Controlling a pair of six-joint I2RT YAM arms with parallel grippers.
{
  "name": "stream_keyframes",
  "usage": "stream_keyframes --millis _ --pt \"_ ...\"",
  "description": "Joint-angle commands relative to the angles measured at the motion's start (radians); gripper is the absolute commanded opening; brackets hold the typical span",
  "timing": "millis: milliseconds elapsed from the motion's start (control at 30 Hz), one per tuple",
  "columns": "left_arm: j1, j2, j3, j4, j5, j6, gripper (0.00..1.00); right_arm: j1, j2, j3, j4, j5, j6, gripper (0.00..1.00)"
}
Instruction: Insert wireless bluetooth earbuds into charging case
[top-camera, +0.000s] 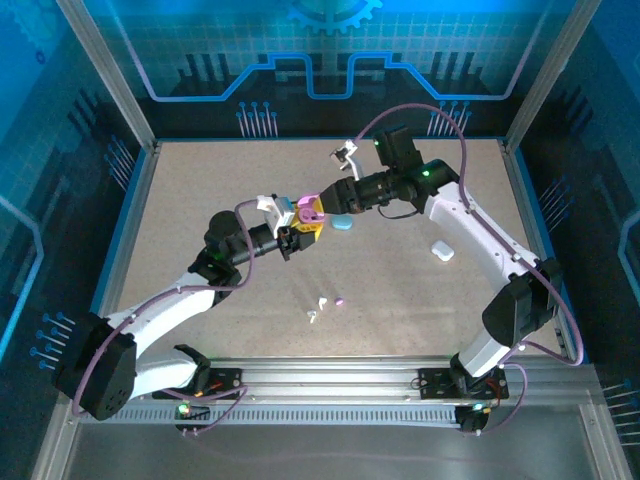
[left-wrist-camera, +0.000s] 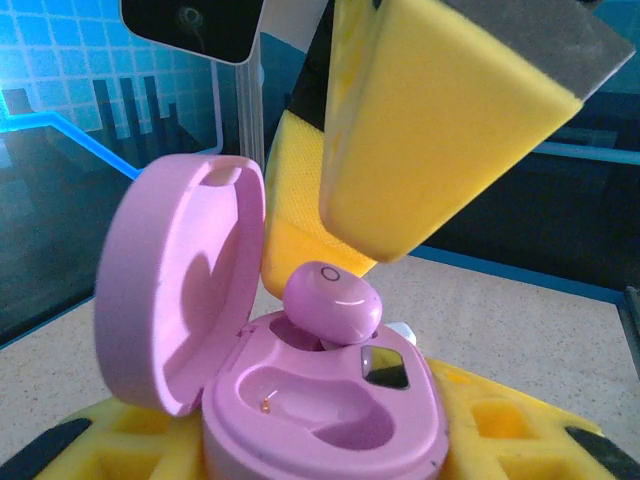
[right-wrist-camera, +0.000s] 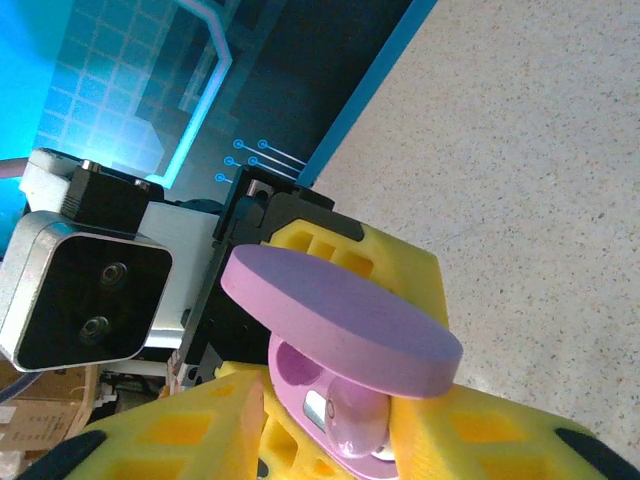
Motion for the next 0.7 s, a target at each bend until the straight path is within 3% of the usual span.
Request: stream_keyframes --millis 0,433,667 --pt "-0.008 -0.028 0.025 0.079 0.038 0.012 0.35 0.001 -0.026 0.010 -0.026 0.077 -0.015 0.43" --pt "-0.007 -0.041 0.024 0.040 -0.013 0.027 0.35 -0.010 -0.114 -0.019 0.008 0.092 -0.005 0.47" --pt "-0.006 -0.073 -0.009 0.038 -0.166 0.037 0.34 -0.090 -0.335 -0.257 0.081 0.291 0.088 0.46"
